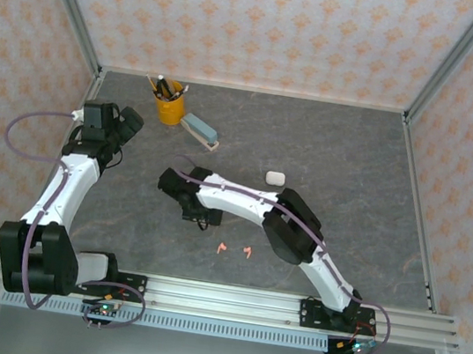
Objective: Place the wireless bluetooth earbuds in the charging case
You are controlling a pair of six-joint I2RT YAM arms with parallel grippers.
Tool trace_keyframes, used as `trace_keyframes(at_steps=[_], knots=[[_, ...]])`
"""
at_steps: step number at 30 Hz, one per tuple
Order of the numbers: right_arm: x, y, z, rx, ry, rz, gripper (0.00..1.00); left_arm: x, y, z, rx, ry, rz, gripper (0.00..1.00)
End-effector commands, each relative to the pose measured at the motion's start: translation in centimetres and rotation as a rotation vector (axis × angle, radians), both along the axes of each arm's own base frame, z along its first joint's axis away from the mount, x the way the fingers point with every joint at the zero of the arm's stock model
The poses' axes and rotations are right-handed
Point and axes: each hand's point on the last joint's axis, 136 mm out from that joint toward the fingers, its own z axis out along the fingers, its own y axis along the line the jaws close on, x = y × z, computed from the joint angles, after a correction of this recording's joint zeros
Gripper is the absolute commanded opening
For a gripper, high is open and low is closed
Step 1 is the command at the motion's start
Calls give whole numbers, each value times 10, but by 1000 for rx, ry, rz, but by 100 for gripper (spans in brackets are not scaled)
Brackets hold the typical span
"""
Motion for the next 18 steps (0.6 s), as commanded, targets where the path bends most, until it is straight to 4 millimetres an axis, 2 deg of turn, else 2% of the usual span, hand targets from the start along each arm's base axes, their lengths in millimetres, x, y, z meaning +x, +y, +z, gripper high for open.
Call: trace_keyframes(at_steps=[1, 8, 18], knots=[[11, -12, 13, -20, -19, 105, 55, -6, -18, -2, -20, -13, -73, 100], [33, -33, 9, -20, 13, 134, 55, -20, -51, -12, -35, -12, -160, 100], [38, -54, -9, -26, 103, 166, 56, -41, -77, -9, -39, -22, -233, 100]])
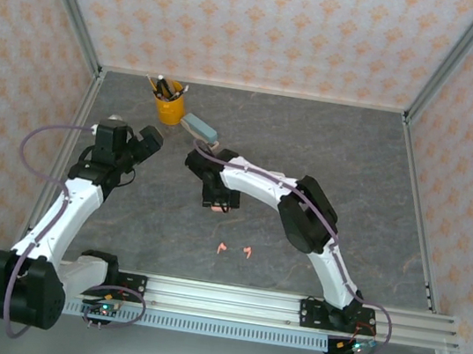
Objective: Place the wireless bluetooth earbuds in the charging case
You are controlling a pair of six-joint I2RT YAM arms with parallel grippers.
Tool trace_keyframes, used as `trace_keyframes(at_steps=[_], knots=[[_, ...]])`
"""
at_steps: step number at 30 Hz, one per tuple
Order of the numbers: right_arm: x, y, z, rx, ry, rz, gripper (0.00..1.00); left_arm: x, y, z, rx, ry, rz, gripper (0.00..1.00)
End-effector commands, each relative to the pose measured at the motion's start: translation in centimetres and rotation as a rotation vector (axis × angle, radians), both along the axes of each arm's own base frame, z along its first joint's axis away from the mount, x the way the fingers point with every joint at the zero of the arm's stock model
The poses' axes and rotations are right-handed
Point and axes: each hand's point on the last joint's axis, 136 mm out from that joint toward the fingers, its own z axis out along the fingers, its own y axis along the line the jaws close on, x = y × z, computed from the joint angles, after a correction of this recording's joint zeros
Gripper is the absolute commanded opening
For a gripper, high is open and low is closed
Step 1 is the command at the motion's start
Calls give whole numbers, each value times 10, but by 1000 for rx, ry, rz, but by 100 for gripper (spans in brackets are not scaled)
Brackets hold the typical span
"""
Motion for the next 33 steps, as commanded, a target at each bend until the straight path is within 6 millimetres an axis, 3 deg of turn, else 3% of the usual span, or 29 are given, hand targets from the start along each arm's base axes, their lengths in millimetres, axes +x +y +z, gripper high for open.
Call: trace_keyframes(at_steps=[1, 15, 22, 33], knots=[[-8, -14, -10, -42, 47, 41, 57, -11, -7, -7, -2, 22, -25, 100], [-11, -26, -17, -107, 87, 13, 75, -36, -13, -28, -5, 47, -18, 100], [-13, -24, -23, -99, 95, -24, 76, -39, -15, -42, -1, 65, -11, 100], [-9, -20, -31, -48, 118, -97, 75, -37, -23, -48, 7, 70, -39, 100]])
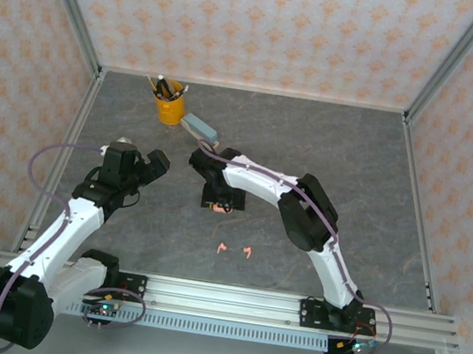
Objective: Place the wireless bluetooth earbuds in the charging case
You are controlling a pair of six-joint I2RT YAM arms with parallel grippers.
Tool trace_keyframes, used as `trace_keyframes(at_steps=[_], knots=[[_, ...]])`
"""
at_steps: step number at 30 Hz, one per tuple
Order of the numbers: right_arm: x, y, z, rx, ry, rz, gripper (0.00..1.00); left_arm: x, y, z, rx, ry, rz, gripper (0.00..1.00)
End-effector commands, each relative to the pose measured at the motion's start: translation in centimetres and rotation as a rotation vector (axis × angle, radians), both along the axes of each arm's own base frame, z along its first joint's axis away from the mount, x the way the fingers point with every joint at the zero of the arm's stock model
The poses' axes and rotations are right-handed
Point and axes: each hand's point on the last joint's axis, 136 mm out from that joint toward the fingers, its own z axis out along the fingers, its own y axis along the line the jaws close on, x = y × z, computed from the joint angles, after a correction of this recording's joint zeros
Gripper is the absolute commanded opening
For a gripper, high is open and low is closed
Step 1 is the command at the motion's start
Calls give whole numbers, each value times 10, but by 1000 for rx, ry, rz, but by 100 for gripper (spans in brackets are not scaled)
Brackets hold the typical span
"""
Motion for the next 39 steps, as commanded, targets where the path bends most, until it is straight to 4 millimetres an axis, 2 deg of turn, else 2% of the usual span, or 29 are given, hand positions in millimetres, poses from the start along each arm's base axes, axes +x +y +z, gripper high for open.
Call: trace_keyframes(at_steps=[1, 8, 17, 23, 31, 39], knots=[[-4, -15, -24, -60, 48, -43, 75, 1, 1, -4, 10, -2, 19, 100], [-3, -17, -27, -60, 50, -41, 72, 1, -3, -6, 14, -3, 5, 100], [-2, -15, -23, -44, 48, -24, 59, -2, -10, -13, 27, 5, -13, 100], [0, -14, -6, -9, 15, -29, 48, -2, -13, -20, 23, 9, -19, 100], [9, -11, 24, 85, -55, -82, 47, -1, -20, -31, 2, 3, -34, 100], [25, -21, 37, 187, -91, -198, 47, 1, -31, -41, -48, -34, -77, 100]])
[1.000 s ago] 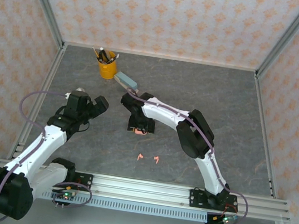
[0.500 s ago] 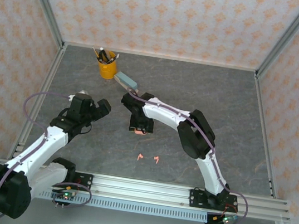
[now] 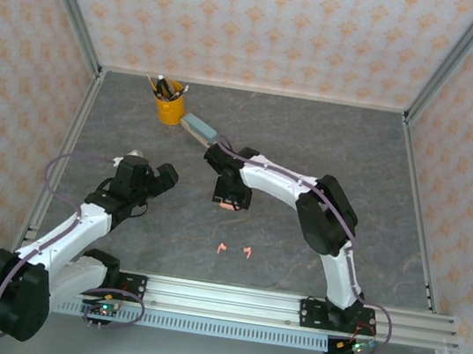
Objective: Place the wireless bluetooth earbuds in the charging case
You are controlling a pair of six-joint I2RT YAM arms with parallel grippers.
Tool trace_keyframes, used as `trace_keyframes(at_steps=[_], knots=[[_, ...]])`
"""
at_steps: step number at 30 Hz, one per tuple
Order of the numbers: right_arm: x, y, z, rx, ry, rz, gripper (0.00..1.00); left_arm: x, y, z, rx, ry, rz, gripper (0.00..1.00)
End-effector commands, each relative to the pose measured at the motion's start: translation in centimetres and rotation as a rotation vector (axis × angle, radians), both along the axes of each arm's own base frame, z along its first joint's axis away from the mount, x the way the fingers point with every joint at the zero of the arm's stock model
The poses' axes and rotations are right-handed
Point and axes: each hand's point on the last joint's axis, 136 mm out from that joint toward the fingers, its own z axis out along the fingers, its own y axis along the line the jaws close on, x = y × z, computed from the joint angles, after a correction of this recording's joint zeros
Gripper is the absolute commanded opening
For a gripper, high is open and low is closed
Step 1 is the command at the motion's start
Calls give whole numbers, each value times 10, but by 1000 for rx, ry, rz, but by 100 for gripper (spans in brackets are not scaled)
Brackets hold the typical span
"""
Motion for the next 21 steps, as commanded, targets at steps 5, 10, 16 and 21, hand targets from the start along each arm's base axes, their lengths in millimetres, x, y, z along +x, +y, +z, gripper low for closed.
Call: trace_keyframes(at_steps=[5, 10, 16, 21], knots=[[26, -4, 28, 139, -75, -138, 47, 11, -23, 3, -71, -92, -68, 100], [38, -3, 38, 191, -99, -190, 47, 16, -47, 5, -96, -152, -163, 100], [46, -1, 44, 234, -111, -238, 47, 16, -72, 8, -112, -228, -269, 100], [51, 3, 47, 274, -111, -274, 47, 15, -90, 9, -108, -279, -344, 100]])
